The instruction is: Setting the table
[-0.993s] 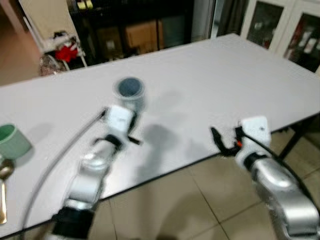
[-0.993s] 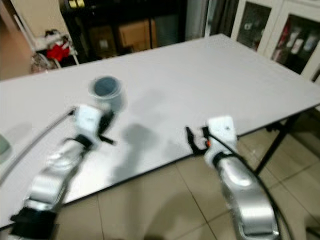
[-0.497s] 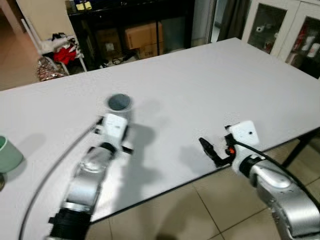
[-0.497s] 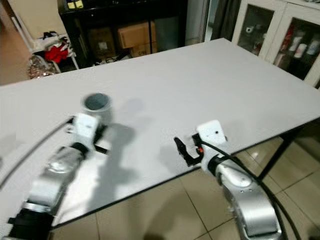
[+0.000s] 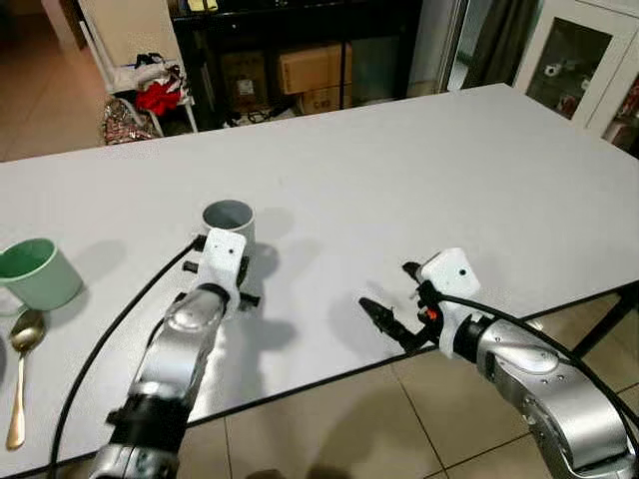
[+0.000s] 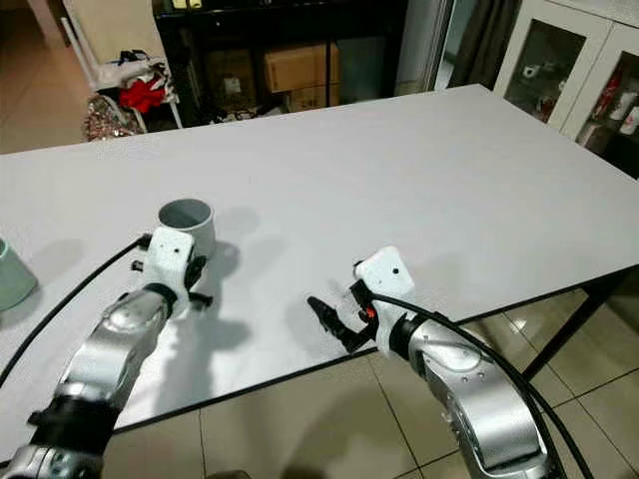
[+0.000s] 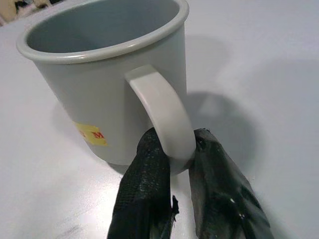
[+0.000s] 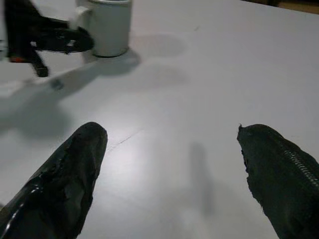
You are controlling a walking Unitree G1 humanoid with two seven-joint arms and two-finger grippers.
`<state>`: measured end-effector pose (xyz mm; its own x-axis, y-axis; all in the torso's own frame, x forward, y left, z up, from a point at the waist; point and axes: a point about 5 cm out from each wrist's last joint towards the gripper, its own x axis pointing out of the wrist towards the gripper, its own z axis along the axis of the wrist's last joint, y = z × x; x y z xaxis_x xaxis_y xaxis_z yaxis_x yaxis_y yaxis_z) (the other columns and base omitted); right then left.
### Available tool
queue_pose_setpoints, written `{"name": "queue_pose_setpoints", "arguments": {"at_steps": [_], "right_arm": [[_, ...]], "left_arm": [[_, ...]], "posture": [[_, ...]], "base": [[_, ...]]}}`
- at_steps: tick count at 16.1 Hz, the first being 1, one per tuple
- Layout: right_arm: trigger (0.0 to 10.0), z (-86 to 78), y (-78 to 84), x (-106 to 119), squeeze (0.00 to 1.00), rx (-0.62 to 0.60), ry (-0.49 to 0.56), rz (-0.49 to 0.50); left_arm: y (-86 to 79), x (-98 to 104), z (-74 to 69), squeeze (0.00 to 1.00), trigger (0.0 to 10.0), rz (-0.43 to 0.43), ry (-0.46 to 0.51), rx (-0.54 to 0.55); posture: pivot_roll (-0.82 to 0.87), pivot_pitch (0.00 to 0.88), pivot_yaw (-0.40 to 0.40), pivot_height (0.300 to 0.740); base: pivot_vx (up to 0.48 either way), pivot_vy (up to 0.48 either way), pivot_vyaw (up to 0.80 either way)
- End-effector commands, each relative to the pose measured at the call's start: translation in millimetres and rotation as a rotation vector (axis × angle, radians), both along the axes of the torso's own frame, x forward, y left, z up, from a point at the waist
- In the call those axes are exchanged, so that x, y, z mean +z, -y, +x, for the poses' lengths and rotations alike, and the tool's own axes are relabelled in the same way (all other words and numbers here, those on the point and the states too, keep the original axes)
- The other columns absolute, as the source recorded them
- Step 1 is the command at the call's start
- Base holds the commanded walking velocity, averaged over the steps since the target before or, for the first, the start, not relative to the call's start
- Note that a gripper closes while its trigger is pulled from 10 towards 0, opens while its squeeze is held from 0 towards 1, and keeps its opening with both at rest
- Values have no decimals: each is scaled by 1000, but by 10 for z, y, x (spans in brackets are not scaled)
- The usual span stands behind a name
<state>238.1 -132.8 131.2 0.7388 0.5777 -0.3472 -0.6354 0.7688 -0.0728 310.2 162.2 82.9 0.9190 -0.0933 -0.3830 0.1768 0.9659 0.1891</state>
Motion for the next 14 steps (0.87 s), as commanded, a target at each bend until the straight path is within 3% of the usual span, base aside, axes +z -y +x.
{"name": "queue_pose_setpoints", "arguments": {"at_steps": [1,7,8,9,10,14], "right_arm": [[10000,19,-28,20,0,26,3,2],[10000,45,-42,46,0,34,22,7],[10000,47,-45,46,0,35,24,7],[10000,47,-51,48,0,38,24,10],[10000,44,-54,53,0,43,25,14],[10000,-10,-43,98,0,71,-15,96]], "left_arm": [[-17,19,33,0,10000,-16,5,10],[104,-46,107,0,10000,-139,5,-26],[109,-54,148,353,10000,-129,8,-35],[102,-47,184,902,10000,-121,15,-34],[99,-39,202,1000,10000,-118,21,-39],[84,29,182,1000,10000,-111,69,-90]], "posture": [[28,0,57,740],[27,0,51,740],[27,0,51,740],[26,0,52,740],[25,0,54,740],[29,0,56,740]], "base": [[0,0,0],[0,0,0],[0,0,0],[0,0,0],[0,0,0],[0,0,0]]}}
